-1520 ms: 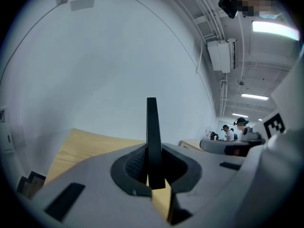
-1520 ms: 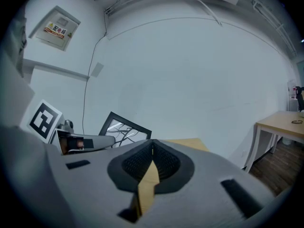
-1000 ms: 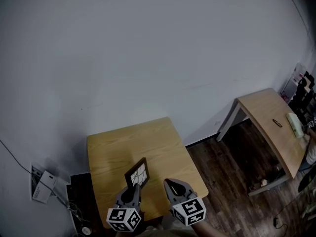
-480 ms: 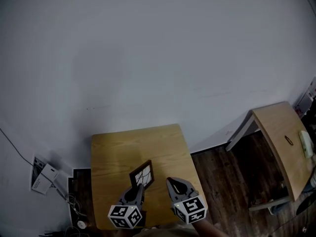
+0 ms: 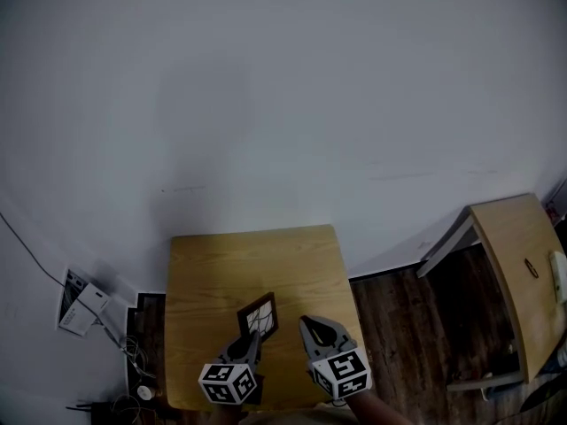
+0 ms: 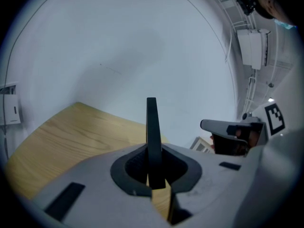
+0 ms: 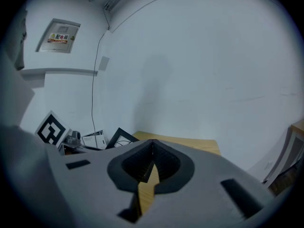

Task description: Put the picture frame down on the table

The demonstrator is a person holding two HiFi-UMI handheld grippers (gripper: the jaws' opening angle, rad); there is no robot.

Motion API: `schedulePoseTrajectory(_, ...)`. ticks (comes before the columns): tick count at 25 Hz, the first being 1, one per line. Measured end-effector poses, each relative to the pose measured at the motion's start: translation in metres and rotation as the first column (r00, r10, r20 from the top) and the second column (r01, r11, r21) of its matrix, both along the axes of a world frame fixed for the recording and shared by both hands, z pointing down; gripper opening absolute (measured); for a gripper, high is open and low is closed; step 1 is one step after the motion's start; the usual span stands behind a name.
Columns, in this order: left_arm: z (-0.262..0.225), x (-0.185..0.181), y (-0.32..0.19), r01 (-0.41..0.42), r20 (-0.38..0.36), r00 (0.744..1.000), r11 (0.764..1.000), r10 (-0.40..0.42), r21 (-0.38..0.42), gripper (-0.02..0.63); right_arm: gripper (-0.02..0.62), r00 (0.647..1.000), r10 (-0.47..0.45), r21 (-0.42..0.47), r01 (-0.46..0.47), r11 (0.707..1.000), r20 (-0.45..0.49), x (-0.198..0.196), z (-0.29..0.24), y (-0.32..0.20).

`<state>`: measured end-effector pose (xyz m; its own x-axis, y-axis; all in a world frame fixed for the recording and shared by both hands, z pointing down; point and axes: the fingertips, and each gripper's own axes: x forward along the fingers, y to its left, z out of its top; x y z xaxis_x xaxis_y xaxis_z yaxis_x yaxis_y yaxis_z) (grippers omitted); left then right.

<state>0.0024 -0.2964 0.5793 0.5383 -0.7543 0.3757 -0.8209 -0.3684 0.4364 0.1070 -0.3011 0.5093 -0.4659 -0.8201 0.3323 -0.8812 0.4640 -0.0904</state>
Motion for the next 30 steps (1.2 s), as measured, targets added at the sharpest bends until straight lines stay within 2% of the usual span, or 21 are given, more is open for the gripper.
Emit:
schedulePoseTrajectory(9,0.032,0.003,-0.003,0.052,0.011,0.999,0.996,-0.051,-0.070,0.028,-0.002,0.999,-0.054,-0.013,0.054,0.998,0.006,-0.005,0.008,-0.003)
schedulePoseTrajectory(17,0.039,-0.003,-0.009,0.096,-0.013,0.995,0.992,-0.098,-0.087,0.029,-0.002,0.997,-0.079,-0.014,0.079,0.997,-0.003,-0.004,0.010,-0.004)
schedulePoseTrajectory(24,0.048,-0.014,-0.012,0.146,0.086,0.987,0.986,-0.139,-0.084,0.031,-0.001,0.995,-0.103,-0.014,0.103,0.995,-0.006,-0.006,0.012,-0.006)
schedulePoseTrajectory(30,0.052,-0.022,-0.012,0.187,0.166,0.971,0.980,-0.173,-0.073,0.064,-0.001,0.994,-0.113,-0.018,0.113,0.993,-0.005,-0.006,0.013,-0.006)
